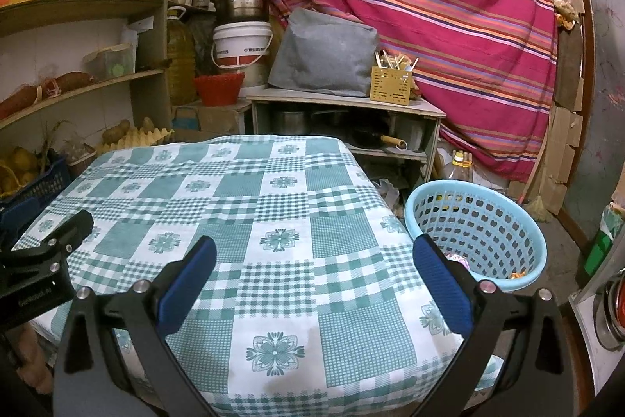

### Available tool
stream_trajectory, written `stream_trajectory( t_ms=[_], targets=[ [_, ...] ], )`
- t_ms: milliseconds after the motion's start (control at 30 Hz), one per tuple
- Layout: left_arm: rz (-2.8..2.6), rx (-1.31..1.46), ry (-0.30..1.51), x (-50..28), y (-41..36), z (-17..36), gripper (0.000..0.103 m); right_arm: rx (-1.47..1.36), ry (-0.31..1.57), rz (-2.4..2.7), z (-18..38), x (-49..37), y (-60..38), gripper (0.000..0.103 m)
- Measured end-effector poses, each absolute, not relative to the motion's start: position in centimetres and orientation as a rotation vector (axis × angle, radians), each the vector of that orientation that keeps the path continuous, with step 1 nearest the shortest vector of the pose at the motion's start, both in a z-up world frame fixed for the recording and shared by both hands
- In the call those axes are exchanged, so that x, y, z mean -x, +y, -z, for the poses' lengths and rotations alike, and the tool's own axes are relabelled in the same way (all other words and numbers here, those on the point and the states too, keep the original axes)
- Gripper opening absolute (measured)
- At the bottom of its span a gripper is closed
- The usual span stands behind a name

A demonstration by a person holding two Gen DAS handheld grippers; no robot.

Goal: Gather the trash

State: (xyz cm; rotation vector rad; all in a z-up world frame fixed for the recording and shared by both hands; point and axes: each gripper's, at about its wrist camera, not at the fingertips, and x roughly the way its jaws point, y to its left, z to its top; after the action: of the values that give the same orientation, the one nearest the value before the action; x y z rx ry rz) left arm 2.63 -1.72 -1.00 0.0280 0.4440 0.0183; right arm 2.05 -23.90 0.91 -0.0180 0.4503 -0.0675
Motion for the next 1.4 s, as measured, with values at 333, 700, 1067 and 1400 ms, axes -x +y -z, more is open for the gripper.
stream_trajectory(
  t_ms=[333,700,1067,1400],
  targets=[
    [-0.019,-0.03,0.442,-2.54,-1.82,0.87,0.098,0.02,0.451,0.069,-0.78,-2.14,-23.99,0.098],
    [-0.019,-0.03,0.445,-2.65,-1.79,0.98,0.098,0.017,0.454,0.067,-0.72,-2.14,-24.04,0.098],
    [-0.025,-0.031,0.437,-2.71,-1.77,1.08,0.098,0.015,0.445,0.07,-0.55,-2.27,-24.28,0.098],
    [-0.02,-0.033,0.429,-2.52,-1.91,0.82,0.098,0.021,0.446,0.073,-0.64,-2.31,-24.56,0.098]
  ],
)
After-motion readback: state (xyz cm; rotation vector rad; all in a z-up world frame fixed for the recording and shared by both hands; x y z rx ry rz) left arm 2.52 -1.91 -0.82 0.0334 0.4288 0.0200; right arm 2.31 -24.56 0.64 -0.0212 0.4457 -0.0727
